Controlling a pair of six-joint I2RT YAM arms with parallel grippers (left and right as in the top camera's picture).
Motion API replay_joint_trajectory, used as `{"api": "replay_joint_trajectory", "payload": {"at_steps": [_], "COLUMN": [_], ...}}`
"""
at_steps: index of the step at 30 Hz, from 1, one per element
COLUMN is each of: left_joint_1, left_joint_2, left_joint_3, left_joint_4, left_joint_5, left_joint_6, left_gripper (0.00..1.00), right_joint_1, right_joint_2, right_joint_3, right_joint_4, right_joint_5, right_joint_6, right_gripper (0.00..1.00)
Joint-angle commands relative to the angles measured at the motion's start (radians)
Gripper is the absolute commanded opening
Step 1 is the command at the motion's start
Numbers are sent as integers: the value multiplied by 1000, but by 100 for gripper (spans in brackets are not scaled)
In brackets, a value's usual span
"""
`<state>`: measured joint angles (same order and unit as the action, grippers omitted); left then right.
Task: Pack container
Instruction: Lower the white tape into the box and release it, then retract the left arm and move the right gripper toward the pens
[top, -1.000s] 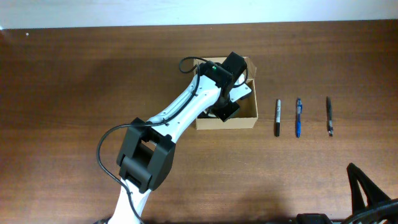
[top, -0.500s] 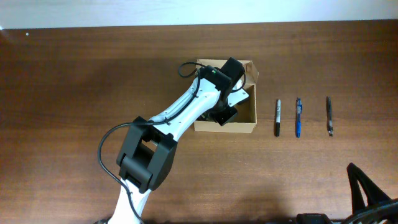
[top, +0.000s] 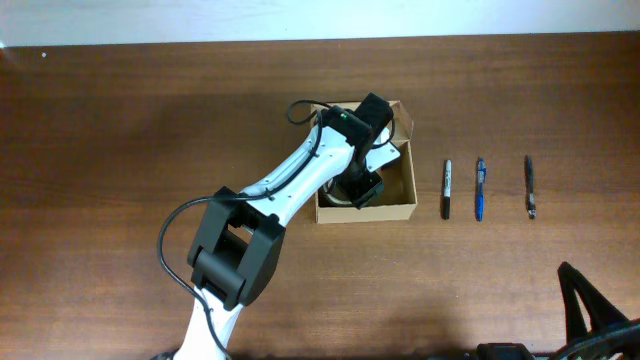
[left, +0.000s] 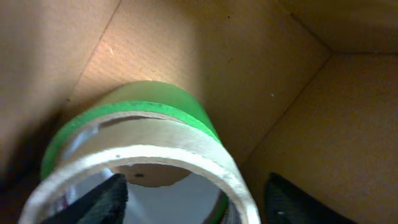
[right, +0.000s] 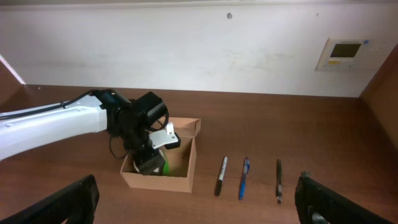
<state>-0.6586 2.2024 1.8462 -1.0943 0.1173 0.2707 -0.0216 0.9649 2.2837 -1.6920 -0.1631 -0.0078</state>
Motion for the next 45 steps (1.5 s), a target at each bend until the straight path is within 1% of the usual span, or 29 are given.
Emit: {"api": "replay_joint_trajectory", "payload": {"at_steps": [1,4,9,10,13,15,18,21,24,27,28,31,35,36,40,45], "left_joint_1": [3,3,3,3,3,4,21,55,105,150,159,164,164,164,164,164], "left_joint_2": [24,24,24,24,24,23,13,-16,-72,-161,-199,-355,-523,-570,-713,-864], "left_joint_3": [81,226,580,643,849,949,1044,1071,1071,1071,1071,1071,1071,1071,1070,1020], "left_joint_4": [-26,-95,-228,-247,-313,-354,-433,-521,-591,-591,-591,-591,-592,-592,-592,-592], "left_joint_5": [17,9,-22,-34,-76,-123,-233,-314,-328,-331,-351,-490,-531,-533,-533,-568], "left_joint_6": [4,4,-16,-25,-42,-66,-132,-201,-248,-272,-272,-306,-306,-306,-306,-307], "left_gripper": [78,84,87,92,93,93,94,94,94,94,94,95,98,100,100,100], "right_joint_1": [9,9,9,9,9,10,10,9,9,10,10,9,9,9,8,8], "right_joint_2": [-3,-3,-3,-3,-3,-3,-3,-2,-1,9,14,41,85,101,173,372], "right_joint_3": [-3,-3,-3,-3,-8,-23,-80,-153,-242,-328,-353,-450,-539,-565,-627,-648], "right_joint_4": [-6,-6,-6,-6,-7,-6,-6,-6,-6,-6,-6,-3,34,58,138,160], "right_joint_5": [-9,-9,-8,-8,14,30,53,85,97,97,97,97,97,97,98,97], "right_joint_6": [1,1,1,1,2,2,2,2,1,1,2,2,2,2,2,17], "right_gripper": [99,99,99,99,99,99,99,99,99,99,99,99,99,99,99,99]}}
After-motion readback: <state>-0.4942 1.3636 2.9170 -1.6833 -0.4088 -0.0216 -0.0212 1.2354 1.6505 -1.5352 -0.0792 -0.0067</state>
